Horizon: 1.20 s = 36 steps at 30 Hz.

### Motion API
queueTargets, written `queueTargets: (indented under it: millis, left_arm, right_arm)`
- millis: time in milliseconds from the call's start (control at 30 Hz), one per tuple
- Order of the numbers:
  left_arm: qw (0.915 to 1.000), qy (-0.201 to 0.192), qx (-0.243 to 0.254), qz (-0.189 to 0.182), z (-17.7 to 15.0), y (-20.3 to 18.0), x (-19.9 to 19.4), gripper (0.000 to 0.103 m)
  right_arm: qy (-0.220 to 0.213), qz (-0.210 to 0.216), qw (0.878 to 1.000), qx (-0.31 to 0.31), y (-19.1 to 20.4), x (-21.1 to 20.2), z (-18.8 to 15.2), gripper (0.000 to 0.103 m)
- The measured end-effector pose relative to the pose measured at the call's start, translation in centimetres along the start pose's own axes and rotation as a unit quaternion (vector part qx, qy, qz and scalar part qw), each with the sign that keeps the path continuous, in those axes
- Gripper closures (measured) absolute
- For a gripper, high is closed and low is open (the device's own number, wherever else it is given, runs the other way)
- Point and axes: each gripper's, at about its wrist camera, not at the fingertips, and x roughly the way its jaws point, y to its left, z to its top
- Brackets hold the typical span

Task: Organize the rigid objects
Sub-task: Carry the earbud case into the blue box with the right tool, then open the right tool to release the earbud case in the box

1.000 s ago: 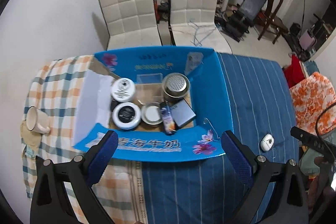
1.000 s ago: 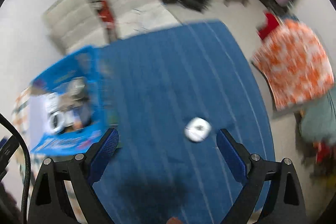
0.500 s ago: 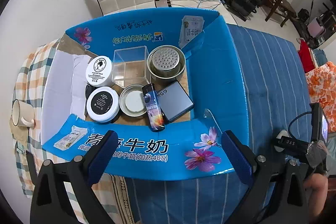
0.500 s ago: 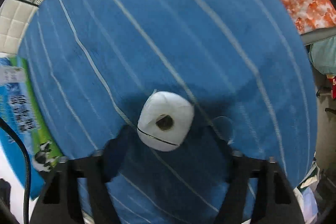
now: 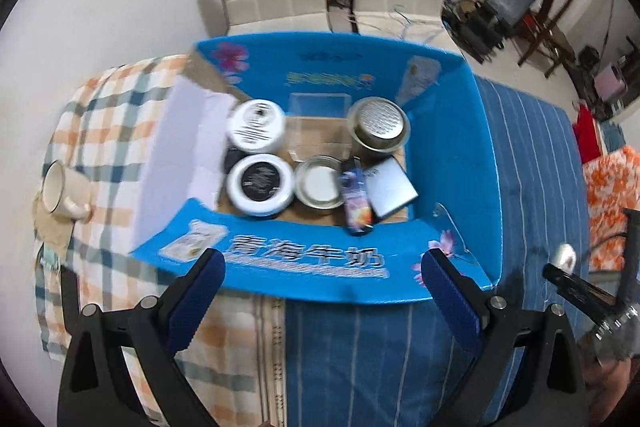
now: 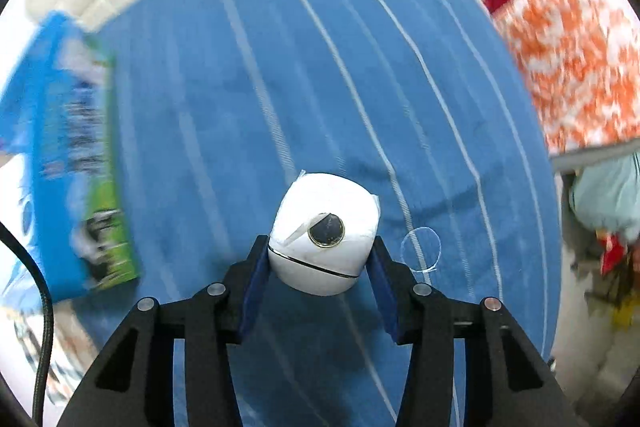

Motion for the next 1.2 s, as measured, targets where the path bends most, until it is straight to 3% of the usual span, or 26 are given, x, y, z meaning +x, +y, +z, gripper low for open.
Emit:
queueTargets:
  millis: [167, 300, 400, 567, 633, 667, 700, 800, 1100, 1200]
  left_arm:
    - [0.9992, -0.029, -0.023, 0.014, 0.3, 3.4, -1.9, 0.002]
    - [0.9987, -0.026, -0.038, 0.02, 0.5, 5.7, -0.9, 0.002]
    - [0.9986, -0.014, -0.042, 0.027, 0.5, 7.2, 0.7, 0.002]
    - [0.9985, 0.008, -0.049, 0.025, 0.5, 9.1, 3.6, 0.002]
    - [0.9986, 0.013, -0.045, 0.024, 0.6, 9.4, 4.5, 0.002]
    - [0.9986, 0.017, -0.044, 0.025, 0.6, 9.5, 4.9, 0.002]
    - [0.9986, 0.02, -0.042, 0.023, 0.6, 9.7, 5.4, 0.002]
    - [0.9986, 0.029, -0.038, 0.022, 0.9, 10.0, 6.3, 0.002]
    - [0.9989, 0.04, -0.022, 0.006, 1.8, 10.0, 8.0, 0.002]
    - [0.9989, 0.044, -0.016, 0.002, 2.1, 9.7, 8.3, 0.002]
  right_arm:
    - [-0.058, 0.059, 0.995, -0.062, 5.4, -7.0, -0.3, 0.053]
    - [-0.073, 0.092, 0.987, -0.112, 10.8, -9.2, 0.2, 0.053]
    - [-0.067, 0.092, 0.982, -0.149, 15.7, -8.1, 0.0, 0.053]
    - [-0.017, 0.066, 0.982, -0.176, 20.9, -2.2, 0.3, 0.054]
    - [0.0, 0.053, 0.982, -0.184, 21.8, -0.1, 0.2, 0.062]
    - [0.009, 0.04, 0.98, -0.193, 22.3, 1.0, 0.1, 0.077]
    - [0.019, 0.023, 0.98, -0.199, 22.6, 1.9, 0.0, 0.084]
    - [0.036, -0.001, 0.979, -0.202, 23.7, 4.0, -0.1, 0.085]
    - [0.054, -0.004, 0.985, -0.161, 23.3, 4.2, 1.0, 0.085]
    - [0.046, -0.006, 0.987, -0.154, 23.3, 3.4, 1.4, 0.073]
